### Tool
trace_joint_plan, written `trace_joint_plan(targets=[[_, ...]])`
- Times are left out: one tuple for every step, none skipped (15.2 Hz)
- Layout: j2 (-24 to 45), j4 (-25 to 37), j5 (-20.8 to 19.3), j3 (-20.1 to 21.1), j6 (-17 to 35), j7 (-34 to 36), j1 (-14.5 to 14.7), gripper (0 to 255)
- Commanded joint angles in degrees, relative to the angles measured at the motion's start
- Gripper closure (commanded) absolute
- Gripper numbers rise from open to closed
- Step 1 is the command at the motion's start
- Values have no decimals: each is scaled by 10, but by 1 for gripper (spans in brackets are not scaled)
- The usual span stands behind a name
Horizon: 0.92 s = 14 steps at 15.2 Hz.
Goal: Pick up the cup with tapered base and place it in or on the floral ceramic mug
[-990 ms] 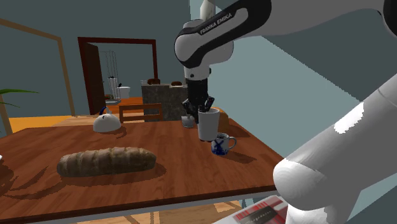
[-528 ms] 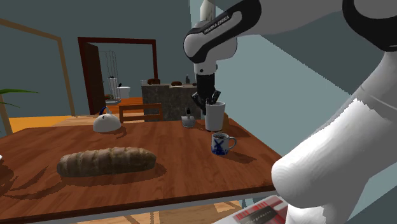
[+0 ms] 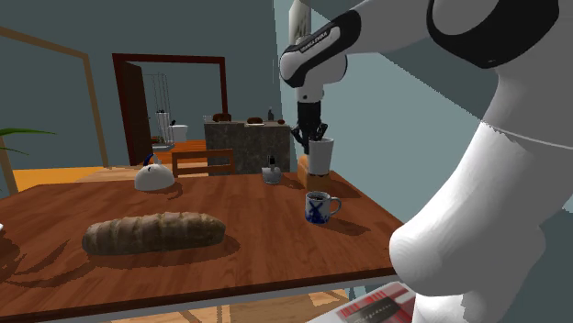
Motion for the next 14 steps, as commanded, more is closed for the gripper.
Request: trace_joint_plan(targets=[[29,34,-4,-13,-3,-21,-9,255],[44,52,-5,-19,-6,-31,-13,255],[55,67,-6,-23,-8,-38,-17,255],[55,59,-6,-23,0,-37,-17,255],[55,51,-7,-23,8,-36,-17,255],[56,44,-7,-23,15,-36,-17,255],[56,37,-7,-23,23,-35,-17,255],[57,30,-7,-23,30,-34,-17,255],[57,22,-8,-23,38,-33,-17,255],[58,16,-8,-23,46,-33,-17,255],[59,9,-8,-23,53,-32,-17,255],[60,2,-9,-23,61,-31,-17,255],[61,-4,-9,-23,69,-30,-17,255],[62,-11,-10,-23,76,-30,-17,255]])
